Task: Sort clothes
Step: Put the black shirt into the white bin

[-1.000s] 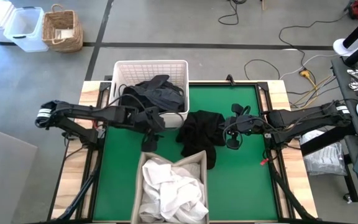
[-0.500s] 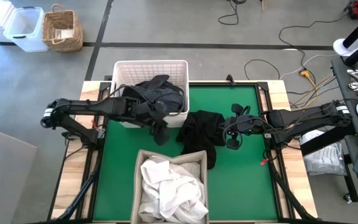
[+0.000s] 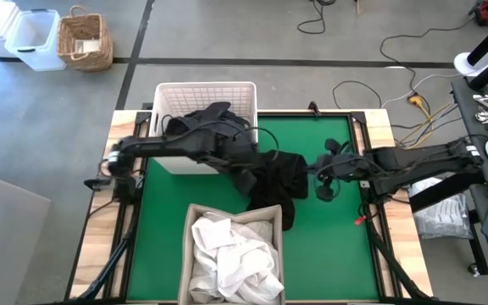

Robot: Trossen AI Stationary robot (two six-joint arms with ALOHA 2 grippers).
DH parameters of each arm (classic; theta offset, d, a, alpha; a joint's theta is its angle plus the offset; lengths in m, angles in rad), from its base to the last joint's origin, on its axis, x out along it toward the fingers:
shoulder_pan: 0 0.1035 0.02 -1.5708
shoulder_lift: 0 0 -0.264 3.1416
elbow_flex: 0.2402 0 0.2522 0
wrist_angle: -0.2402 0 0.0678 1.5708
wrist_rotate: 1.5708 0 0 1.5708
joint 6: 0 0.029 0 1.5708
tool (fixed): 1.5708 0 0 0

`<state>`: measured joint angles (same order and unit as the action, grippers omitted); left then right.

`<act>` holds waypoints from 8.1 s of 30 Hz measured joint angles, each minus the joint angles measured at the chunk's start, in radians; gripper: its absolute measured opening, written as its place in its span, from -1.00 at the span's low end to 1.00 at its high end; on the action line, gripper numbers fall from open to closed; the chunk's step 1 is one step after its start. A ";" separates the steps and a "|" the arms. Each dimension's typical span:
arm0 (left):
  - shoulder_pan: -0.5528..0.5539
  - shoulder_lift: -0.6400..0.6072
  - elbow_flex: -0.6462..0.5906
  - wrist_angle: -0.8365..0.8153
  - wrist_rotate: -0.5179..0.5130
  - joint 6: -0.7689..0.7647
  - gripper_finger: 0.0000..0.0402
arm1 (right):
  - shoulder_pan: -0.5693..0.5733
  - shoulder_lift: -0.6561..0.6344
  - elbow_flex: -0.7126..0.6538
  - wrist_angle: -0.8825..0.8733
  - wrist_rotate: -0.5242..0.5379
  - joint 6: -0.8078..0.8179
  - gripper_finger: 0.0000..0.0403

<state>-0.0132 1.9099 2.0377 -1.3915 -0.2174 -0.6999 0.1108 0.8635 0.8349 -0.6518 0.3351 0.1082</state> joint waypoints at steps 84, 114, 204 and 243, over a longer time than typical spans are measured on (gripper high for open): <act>0.002 0.330 0.230 0.224 0.044 -0.347 -0.23 | 0.000 -0.432 -0.077 -0.143 -0.129 0.086 -0.91; -0.001 0.328 0.081 0.279 0.007 -0.574 0.21 | 0.000 -0.573 -0.075 -0.182 -0.190 -0.057 -0.91; -0.082 0.331 0.266 0.315 -0.241 -0.445 -1.00 | 0.000 -0.573 -0.075 -0.211 -0.189 -0.102 -0.91; -0.112 0.155 0.317 0.737 -0.298 0.035 -1.00 | 0.000 -0.573 -0.075 -0.205 -0.186 -0.112 -0.91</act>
<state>-0.1253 2.0651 2.3550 -0.6544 -0.5152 -0.6651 0.1108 0.2902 0.7597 -0.8570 0.1493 -0.0041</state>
